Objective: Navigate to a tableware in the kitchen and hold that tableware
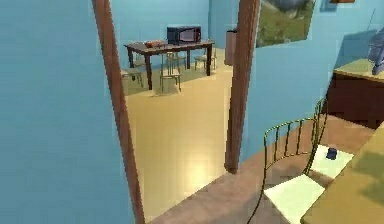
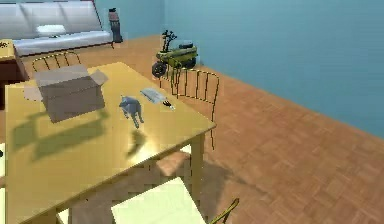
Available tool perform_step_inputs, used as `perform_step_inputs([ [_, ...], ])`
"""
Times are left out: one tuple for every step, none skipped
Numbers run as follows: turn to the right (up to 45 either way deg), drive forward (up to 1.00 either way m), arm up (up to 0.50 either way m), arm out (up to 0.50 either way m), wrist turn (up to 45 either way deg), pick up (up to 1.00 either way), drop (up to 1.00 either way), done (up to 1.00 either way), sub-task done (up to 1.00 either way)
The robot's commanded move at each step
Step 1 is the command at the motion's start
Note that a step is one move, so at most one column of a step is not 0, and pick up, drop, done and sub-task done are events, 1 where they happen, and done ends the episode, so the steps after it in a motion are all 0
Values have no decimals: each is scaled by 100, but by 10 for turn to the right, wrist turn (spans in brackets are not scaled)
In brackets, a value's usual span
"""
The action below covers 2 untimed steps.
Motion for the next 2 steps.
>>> perform_step_inputs([
  [30, 0, 0, 0, 0, 0, 0, 0, 0],
  [0, 100, 0, 0, 0, 0, 0, 0, 0],
])
